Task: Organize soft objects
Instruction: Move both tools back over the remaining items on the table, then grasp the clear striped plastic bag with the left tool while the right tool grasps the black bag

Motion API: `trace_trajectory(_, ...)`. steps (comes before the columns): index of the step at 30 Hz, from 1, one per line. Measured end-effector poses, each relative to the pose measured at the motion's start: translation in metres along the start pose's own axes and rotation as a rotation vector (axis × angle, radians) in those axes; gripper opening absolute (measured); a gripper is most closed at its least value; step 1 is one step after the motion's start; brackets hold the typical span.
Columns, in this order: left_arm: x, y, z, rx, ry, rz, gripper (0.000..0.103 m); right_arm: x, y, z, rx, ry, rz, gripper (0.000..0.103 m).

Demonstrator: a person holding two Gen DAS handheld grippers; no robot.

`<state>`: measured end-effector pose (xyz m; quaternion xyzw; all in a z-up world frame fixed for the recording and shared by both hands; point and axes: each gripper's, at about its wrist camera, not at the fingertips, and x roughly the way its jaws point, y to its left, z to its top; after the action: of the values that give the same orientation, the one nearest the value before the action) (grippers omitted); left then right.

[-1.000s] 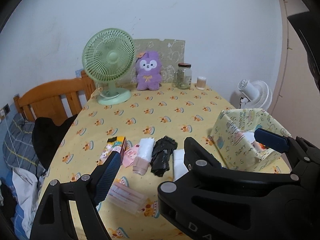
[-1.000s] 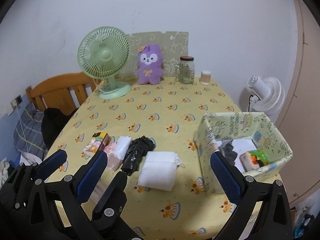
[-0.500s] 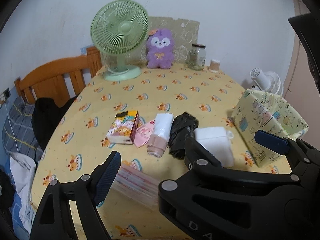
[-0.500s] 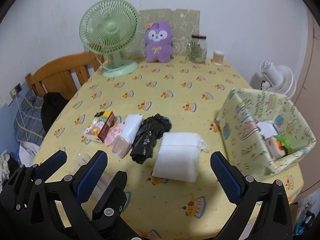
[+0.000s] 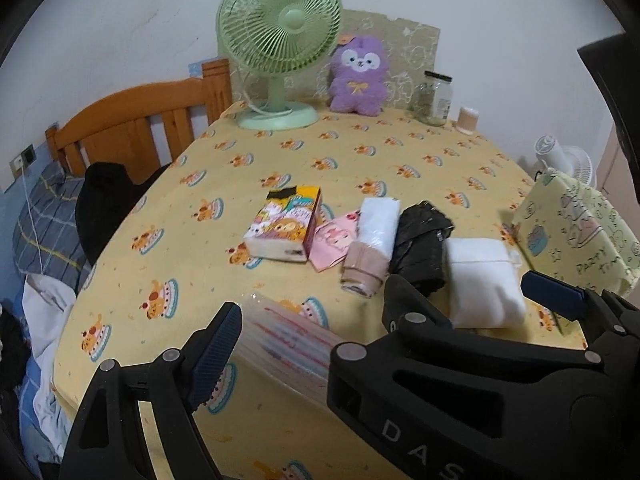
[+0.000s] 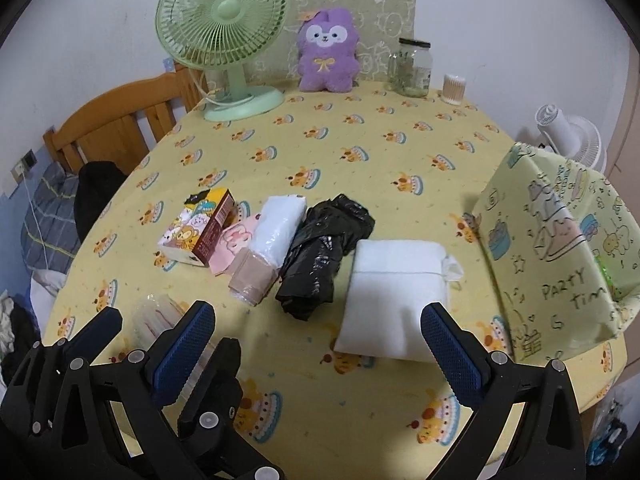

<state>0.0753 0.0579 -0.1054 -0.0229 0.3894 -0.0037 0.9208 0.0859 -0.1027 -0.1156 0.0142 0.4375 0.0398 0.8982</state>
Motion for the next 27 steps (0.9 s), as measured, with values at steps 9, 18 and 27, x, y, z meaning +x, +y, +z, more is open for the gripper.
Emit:
trace_trajectory(9,0.021,0.008,-0.011,-0.048,0.059,0.028,0.086,0.029,0.005,-0.006,-0.002,0.083,0.002,0.103)
trace_trajectory(18,0.025,0.013,-0.021,-0.091,0.064,0.06,0.087,0.039,0.011,-0.01,-0.034,0.087,0.002,0.103)
trace_trajectory(27,0.028,0.01,-0.019,-0.102,0.074,0.083,0.087,0.044,0.01,-0.009,-0.051,0.099,0.027,0.103)
